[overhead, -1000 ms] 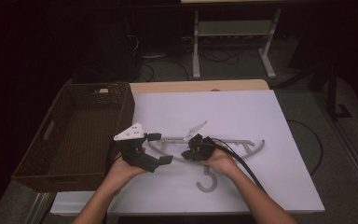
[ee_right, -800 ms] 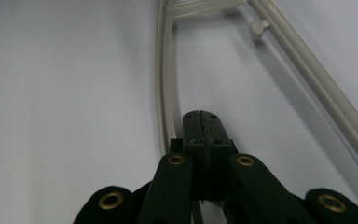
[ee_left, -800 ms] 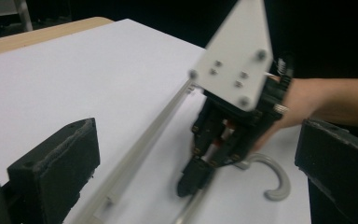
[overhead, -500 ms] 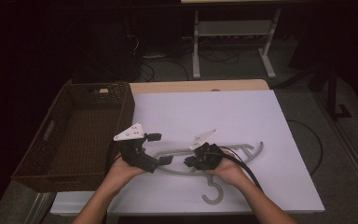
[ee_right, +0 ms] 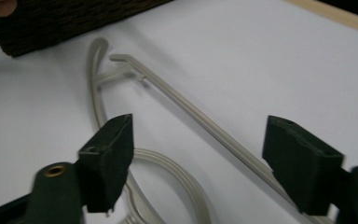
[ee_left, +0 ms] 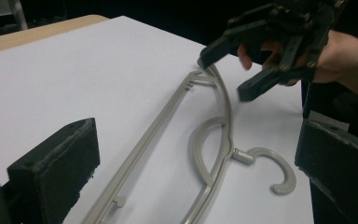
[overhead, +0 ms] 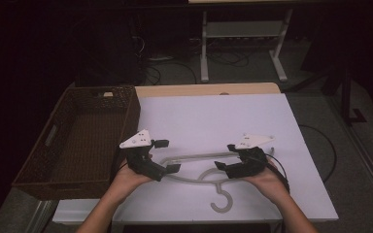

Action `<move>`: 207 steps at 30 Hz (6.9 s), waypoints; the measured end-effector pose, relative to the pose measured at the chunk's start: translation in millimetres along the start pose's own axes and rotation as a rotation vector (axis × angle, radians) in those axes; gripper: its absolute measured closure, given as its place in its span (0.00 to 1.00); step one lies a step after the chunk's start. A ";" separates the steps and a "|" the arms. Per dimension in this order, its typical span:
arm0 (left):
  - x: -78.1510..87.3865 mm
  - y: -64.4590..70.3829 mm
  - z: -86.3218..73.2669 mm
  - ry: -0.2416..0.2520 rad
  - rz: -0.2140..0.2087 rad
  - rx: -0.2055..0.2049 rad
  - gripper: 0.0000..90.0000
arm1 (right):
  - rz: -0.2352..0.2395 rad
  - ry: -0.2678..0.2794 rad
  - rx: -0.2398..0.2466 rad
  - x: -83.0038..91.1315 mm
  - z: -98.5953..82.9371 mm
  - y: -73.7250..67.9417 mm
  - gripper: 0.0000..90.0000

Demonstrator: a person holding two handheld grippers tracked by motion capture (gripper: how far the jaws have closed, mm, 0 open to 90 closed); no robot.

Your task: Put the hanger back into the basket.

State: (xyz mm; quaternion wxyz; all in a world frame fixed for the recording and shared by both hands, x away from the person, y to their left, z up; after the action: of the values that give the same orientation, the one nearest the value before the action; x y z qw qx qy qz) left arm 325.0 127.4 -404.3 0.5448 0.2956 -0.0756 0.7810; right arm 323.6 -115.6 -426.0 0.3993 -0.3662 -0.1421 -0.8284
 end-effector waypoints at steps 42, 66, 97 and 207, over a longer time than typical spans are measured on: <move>-75.4 11.6 -36.8 -0.406 -0.093 -0.286 0.48 | -0.122 0.137 -0.116 50.3 -56.7 31.7 0.15; -90.8 14.9 -45.2 -0.483 -0.103 -0.377 0.82 | -0.125 0.138 -0.120 49.8 -57.8 33.1 0.16; -85.5 19.7 -33.6 -0.468 -0.085 -0.323 0.92 | -0.135 0.154 -0.131 53.5 -58.2 36.8 0.16; 278.8 -96.8 -55.8 -0.052 0.429 0.134 0.92 | -0.180 0.184 -0.160 56.9 -52.1 43.6 0.16</move>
State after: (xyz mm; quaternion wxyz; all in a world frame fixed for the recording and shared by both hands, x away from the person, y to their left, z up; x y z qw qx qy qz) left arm 326.0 415.0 -317.7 0.3435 0.3282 -0.0987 0.8744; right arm 307.8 -202.8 -423.5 0.3044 -0.3052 -0.0706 -0.8996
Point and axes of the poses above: each handheld gripper's, and its own axes: x roughly backward along the jaws, z roughly out of its top, y roughly to its right, the point moved 6 cm from there along -x, roughly forward along the jaws, and after that the axes turned 11 degrees about -y, right-handed, at the moved point
